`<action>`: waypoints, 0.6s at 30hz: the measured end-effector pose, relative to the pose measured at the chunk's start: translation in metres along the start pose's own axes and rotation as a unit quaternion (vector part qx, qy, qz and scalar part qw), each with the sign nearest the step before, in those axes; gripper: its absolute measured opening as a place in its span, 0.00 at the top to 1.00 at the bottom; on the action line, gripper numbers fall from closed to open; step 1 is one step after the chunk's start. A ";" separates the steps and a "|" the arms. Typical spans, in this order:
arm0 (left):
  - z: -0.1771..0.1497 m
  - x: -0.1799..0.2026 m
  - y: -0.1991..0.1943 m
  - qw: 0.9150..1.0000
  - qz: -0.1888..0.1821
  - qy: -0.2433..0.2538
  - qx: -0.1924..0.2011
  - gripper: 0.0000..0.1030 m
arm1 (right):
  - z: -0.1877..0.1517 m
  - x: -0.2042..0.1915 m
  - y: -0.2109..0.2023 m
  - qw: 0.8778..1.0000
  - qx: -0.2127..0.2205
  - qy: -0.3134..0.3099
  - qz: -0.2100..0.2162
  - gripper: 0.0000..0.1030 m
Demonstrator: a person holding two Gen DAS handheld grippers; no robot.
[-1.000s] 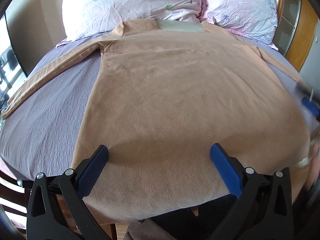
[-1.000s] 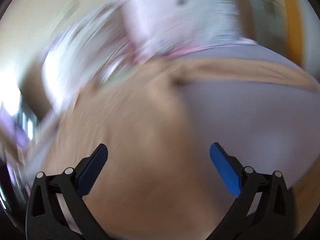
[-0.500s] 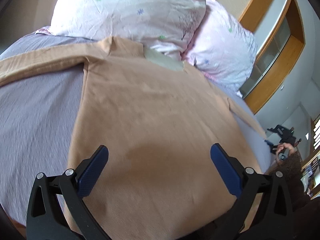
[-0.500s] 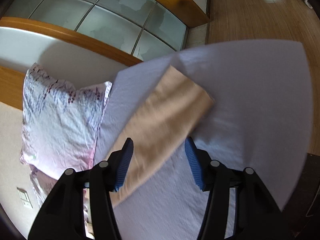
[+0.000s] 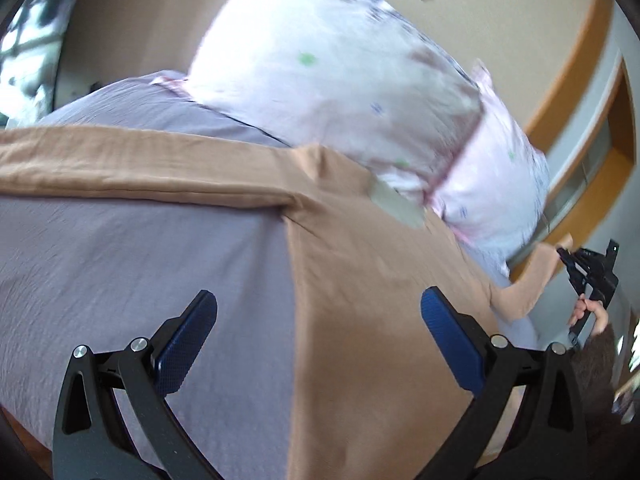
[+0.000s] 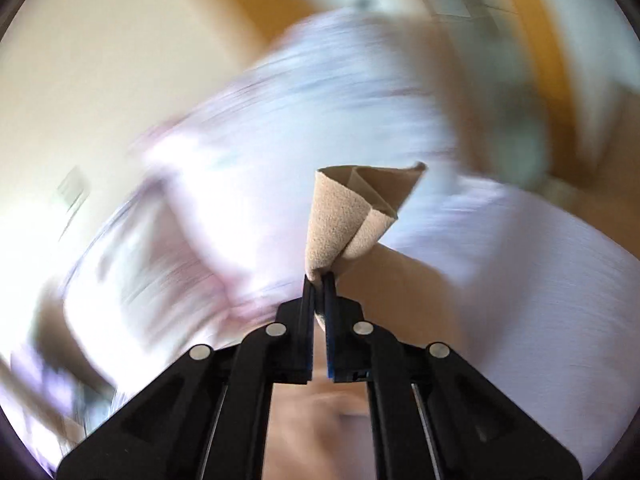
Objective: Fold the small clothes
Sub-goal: 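Grasp a tan sleeve with the right gripper and fold it across the shirt body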
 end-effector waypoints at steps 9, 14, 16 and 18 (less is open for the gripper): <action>0.015 -0.063 -0.044 0.988 -0.004 -0.133 0.082 0.01 | -0.203 -0.257 0.090 0.924 -0.254 -0.214 0.189 0.92; 0.036 -0.110 -0.074 0.975 0.045 -0.180 0.123 0.01 | -0.251 -0.259 0.079 0.893 -0.345 -0.189 0.217 0.48; 0.044 -0.132 -0.082 0.967 0.066 -0.206 0.133 0.01 | -0.231 -0.233 0.062 0.910 -0.317 -0.158 0.216 0.33; 0.049 -0.152 -0.087 0.958 0.084 -0.238 0.140 0.01 | -0.209 -0.207 0.046 0.921 -0.296 -0.135 0.215 0.32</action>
Point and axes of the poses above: each gripper's, at about its wrist camera, not at the fingertips, and y roughly the way its jaws point, x to its right, z to its top, the point moved 3 cm from there along y, roughly the way its jaws point, and after that the axes turned 8 degrees about -z, right-handed, at the moved point
